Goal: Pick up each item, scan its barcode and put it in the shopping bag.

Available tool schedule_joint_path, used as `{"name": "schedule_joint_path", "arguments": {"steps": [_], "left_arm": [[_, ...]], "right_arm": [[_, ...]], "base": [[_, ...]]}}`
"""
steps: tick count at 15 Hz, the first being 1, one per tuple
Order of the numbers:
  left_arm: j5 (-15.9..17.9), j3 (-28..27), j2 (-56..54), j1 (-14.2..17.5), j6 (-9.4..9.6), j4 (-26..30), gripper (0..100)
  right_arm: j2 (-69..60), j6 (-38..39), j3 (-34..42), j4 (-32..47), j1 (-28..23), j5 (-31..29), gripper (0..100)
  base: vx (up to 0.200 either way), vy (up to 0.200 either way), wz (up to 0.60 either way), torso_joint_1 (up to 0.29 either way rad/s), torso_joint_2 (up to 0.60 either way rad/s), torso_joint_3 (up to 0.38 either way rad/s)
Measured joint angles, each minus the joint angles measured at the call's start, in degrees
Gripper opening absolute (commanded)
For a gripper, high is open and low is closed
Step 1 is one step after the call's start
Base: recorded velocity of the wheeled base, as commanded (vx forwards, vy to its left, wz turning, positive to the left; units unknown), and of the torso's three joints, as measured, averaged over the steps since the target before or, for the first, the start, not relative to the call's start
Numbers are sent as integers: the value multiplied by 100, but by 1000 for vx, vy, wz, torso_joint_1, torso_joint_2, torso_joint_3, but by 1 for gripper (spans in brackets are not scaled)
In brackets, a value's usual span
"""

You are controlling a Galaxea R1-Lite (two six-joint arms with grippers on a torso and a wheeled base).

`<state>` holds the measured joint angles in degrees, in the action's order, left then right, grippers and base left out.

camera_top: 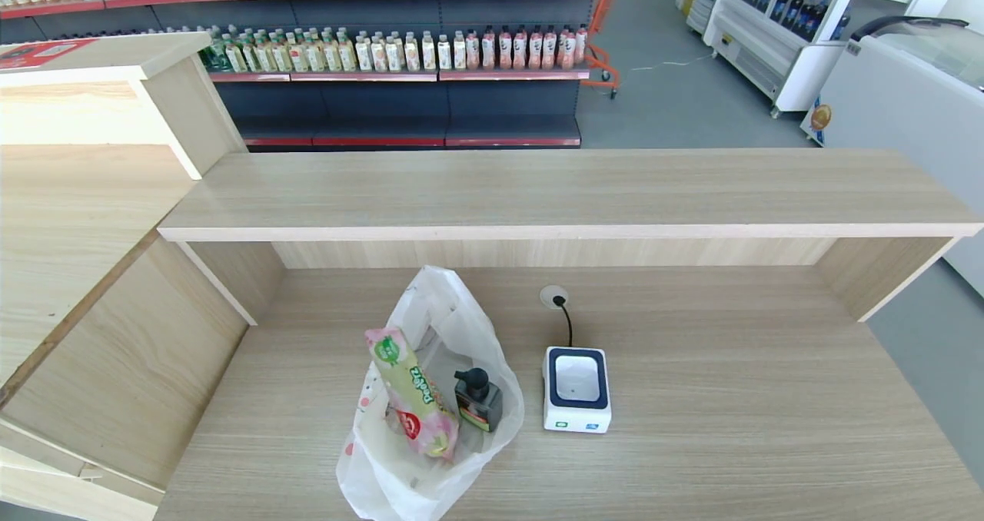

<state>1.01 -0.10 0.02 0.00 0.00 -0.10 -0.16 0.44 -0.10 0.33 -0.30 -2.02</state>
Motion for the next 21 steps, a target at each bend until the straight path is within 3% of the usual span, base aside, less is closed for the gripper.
{"name": "schedule_joint_path", "arguments": {"steps": [3,6,21], "left_arm": [[5,0,0,0,-13,2,100],[7,0,0,0,0,2,100],[5,0,0,0,-13,2,100]], "right_arm": [[0,0,0,0,4,0,0],[2,2,0,2,12,0,0],[5,54,0,0,10,0,0]], "base": [[0,0,0,0,0,0],[200,0,0,2,4,-1],[0,0,0,0,0,0]]}}
